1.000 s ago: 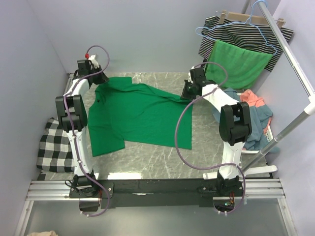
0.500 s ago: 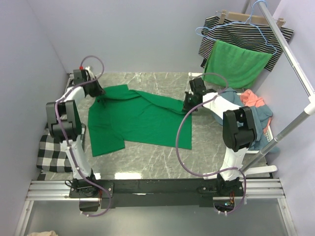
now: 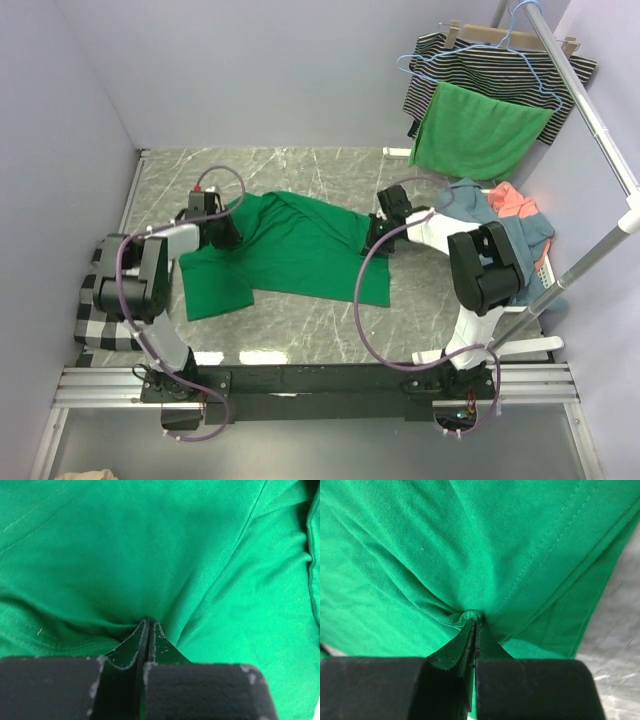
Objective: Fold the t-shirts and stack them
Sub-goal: Fold the flattened tshirt in 1/3 of the way
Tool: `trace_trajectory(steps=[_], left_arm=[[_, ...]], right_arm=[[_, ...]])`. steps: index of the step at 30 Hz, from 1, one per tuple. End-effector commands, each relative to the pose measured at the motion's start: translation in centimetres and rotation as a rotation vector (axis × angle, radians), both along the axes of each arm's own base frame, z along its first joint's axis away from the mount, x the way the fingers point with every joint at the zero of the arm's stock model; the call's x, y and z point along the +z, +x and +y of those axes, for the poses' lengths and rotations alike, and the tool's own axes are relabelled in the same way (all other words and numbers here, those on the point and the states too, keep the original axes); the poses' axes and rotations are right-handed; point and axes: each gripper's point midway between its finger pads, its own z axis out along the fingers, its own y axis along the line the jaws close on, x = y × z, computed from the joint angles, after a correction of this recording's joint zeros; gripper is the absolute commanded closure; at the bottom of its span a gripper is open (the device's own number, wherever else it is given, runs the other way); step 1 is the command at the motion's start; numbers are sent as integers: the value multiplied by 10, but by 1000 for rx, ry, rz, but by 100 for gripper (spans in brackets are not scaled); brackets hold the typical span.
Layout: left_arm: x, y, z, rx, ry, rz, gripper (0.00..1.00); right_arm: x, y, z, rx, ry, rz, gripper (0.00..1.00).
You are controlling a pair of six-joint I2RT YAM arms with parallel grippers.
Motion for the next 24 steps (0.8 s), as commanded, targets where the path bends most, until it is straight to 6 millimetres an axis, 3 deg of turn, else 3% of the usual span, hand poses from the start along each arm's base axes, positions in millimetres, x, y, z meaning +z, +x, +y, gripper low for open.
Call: trace_trajectory(steps=[1,2,4,5,9,10,12,13,15,18,19,20,21,22,23,24], left_arm=[[-15,-43,-7,54,-15,62,99],[-30,-66,-10,47,-11,106,99],[-30,-84,-16,52,-27,113,99],[-36,-103,-23,30,-26,146,99],[-18,-136,-41,24,-55,157,99],[-6,-144,-44,21,-67,145,99],[-2,-162,-55,15,-97,159,99],[9,-164,-58,15,-117,129,99],[13,-179,-66,18,-136,156,99],[36,-177,-67,30,-126,89,99],[46,-166,-57,66,-81,27,99],[68,-149,-55,83,-65,-40,99],[72,-141,-45,90,7,-63,99],[81,-126,-33,126,72,-105,99],[106,-103,-25,153,92,-166,99],[101,-90,-17,139,157,-151,99]], right_arm=[[-13,-34,-5,-36,12,47,100],[-11,-37,-4,-45,19,40,100],[-22,-59,-6,-39,6,77,100],[-21,-63,-7,-48,6,72,100],[-31,-103,-10,-46,-20,118,100],[-30,-109,-11,-51,-22,119,100],[-25,-121,-13,-71,-22,114,100],[-17,-121,-13,-79,-11,87,100],[-12,-126,-17,-107,-32,82,100],[15,-112,-18,-130,-21,-6,100],[26,-100,-21,-149,-36,-61,100],[34,-93,-23,-137,-58,-90,100],[58,-70,-21,-151,-63,-158,100],[64,-55,-29,-169,-110,-191,100],[73,-43,-32,-157,-139,-225,100],[100,-19,-30,-168,-125,-290,100]])
